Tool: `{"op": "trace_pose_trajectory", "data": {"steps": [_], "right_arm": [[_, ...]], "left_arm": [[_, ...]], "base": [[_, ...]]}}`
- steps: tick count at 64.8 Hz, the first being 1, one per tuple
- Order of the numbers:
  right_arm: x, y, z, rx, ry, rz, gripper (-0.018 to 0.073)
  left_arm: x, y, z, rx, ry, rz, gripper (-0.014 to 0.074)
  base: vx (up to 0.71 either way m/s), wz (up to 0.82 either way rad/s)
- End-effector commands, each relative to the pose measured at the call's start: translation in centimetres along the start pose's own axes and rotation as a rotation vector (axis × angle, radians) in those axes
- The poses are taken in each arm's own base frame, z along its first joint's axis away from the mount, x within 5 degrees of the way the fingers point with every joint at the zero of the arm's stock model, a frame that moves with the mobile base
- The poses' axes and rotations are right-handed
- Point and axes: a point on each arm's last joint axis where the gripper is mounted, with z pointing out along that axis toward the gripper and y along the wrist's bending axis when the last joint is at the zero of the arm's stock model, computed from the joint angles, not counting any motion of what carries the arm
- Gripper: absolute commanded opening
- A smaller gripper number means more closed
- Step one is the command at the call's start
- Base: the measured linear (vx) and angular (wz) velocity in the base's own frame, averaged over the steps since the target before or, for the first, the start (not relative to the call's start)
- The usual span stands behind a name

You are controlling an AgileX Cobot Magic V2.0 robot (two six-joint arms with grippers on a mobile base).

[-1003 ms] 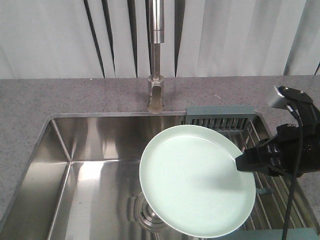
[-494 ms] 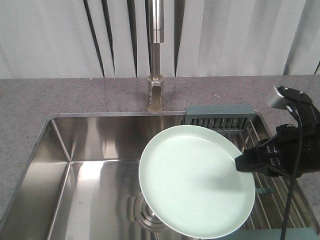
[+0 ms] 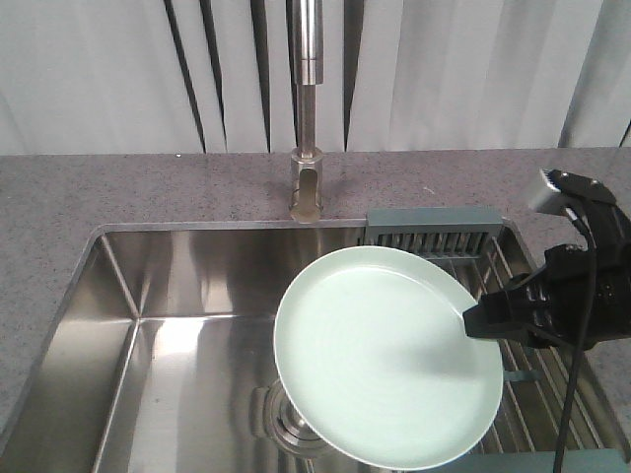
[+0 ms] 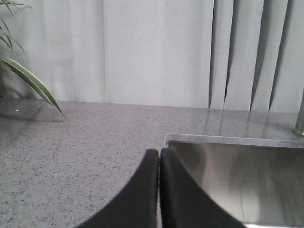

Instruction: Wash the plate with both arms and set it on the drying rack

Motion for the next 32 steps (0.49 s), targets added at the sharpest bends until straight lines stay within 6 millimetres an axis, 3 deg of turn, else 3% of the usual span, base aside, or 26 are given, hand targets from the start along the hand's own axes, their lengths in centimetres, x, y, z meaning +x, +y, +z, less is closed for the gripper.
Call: {"op": "trace_pose_trajectory", "data": {"steps": [1, 16, 32], "right_arm": [[-0.9, 0.9, -1.1, -0.022, -0.077, -0.012, -0.0008], [-0.9, 0.9, -1.1, -0.023, -0.076, -0.012, -0.0008], [-0.9, 0.9, -1.1, -0.023, -0.076, -0.012, -0.0008]], "left_arm": [[-1.7, -0.1, -0.3, 0.010, -0.113, -0.011, -0.0006], [-3.3, -0.2, -0.5, 0.016, -0.187, -0.030, -0.0006], [-10.8, -0.8, -2.1, 0.022, -0.203, -0.035, -0.0006]], "base": [[0.00, 0.00], [0.00, 0.00], [0.00, 0.00]]}}
